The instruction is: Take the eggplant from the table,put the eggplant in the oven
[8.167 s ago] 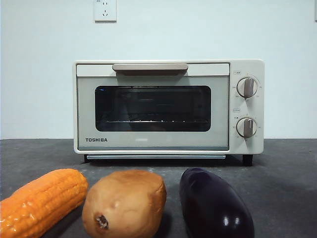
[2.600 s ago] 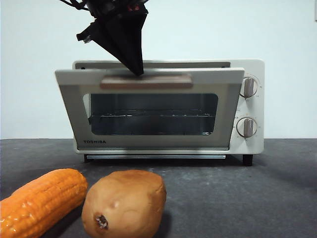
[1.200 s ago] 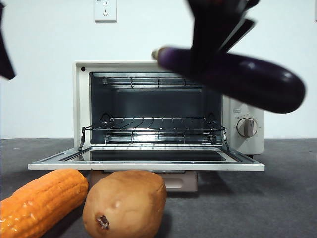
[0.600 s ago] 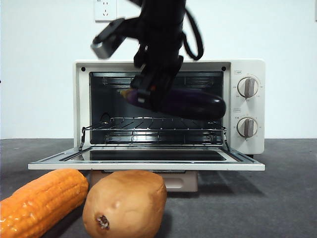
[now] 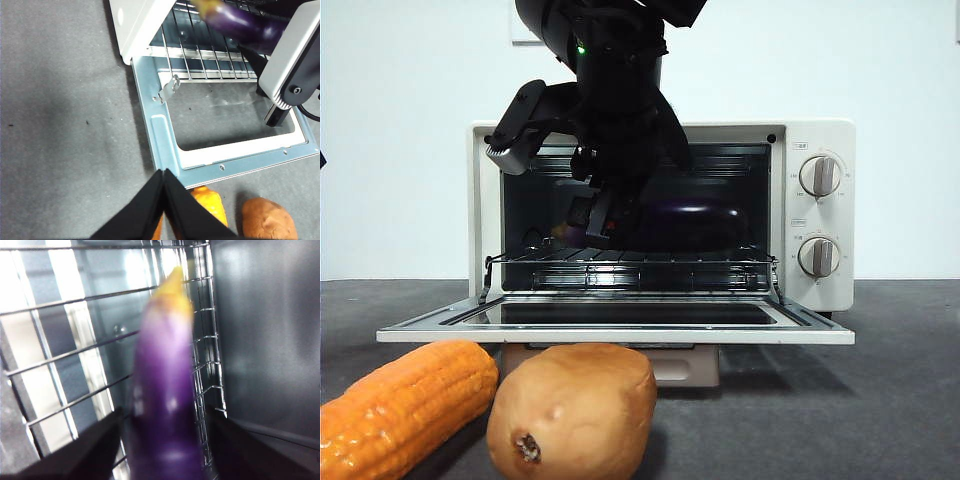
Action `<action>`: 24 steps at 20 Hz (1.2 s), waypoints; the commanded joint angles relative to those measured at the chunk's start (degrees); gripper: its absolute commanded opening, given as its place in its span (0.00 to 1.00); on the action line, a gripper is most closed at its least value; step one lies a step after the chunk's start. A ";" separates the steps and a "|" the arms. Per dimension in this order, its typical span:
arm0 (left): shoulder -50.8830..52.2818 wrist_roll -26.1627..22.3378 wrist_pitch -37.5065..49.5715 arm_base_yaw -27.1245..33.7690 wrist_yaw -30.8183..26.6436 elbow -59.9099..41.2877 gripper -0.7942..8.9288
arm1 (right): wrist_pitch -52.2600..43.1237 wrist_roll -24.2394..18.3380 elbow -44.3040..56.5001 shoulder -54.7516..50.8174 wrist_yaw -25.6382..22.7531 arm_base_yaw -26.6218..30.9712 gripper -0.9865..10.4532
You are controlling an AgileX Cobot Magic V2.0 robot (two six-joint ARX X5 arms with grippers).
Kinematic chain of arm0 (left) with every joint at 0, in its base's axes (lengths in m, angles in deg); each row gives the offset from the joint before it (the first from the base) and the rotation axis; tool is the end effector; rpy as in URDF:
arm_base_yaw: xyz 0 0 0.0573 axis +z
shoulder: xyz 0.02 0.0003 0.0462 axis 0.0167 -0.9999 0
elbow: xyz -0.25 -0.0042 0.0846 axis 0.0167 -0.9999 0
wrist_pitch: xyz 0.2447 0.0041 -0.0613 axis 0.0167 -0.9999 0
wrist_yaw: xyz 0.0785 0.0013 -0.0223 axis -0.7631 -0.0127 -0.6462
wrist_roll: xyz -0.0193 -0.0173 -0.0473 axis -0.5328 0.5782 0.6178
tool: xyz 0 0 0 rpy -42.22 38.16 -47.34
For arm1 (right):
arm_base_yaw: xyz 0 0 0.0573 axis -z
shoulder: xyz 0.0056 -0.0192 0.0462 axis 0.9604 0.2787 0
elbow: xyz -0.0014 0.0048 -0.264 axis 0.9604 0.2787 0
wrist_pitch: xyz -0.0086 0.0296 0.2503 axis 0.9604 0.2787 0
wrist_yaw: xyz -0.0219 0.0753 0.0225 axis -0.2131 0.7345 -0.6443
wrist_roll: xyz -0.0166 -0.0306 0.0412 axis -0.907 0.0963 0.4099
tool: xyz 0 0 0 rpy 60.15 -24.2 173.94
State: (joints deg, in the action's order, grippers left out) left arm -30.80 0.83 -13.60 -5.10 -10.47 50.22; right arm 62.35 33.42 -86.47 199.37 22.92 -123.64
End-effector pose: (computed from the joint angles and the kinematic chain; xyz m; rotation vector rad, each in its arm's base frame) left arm 0.1660 -0.0245 0.2626 -0.2784 0.7972 -0.4358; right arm 0.2832 0.3098 0.2170 -1.2271 0.4842 0.4655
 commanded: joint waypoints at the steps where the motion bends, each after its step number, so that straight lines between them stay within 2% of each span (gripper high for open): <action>1: -0.35 -0.20 0.55 0.02 0.28 0.39 0.09 | -0.63 1.73 -1.27 1.55 -0.07 -0.61 0.34; 5: -0.35 -0.31 0.52 0.02 0.28 0.37 0.09 | -0.70 2.38 -1.27 1.53 -0.11 -1.07 0.34; 9: -0.35 -0.33 0.85 0.02 0.26 0.37 0.09 | -0.76 2.43 -1.27 1.53 -2.91 -2.29 0.34; 17: -5.79 -0.33 3.74 0.02 0.24 0.37 0.09 | 0.00 9.22 -1.40 -3.89 -2.86 -5.31 0.34; 21: -14.16 -0.07 6.86 0.00 0.26 0.37 0.09 | 5.46 14.64 -1.40 -14.56 -1.86 -8.04 0.22; 22: -17.53 0.07 7.98 0.00 0.28 0.37 0.09 | 9.31 17.00 -1.40 -19.56 0.66 -9.07 0.16; 24: -20.46 0.07 8.90 0.00 0.31 0.39 0.09 | 13.79 18.73 -1.40 -24.57 4.04 -9.99 0.12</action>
State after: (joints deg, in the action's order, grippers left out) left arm -50.45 0.85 -5.14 -5.10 -10.47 50.24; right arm 76.01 49.73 -86.49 174.83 26.63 -132.82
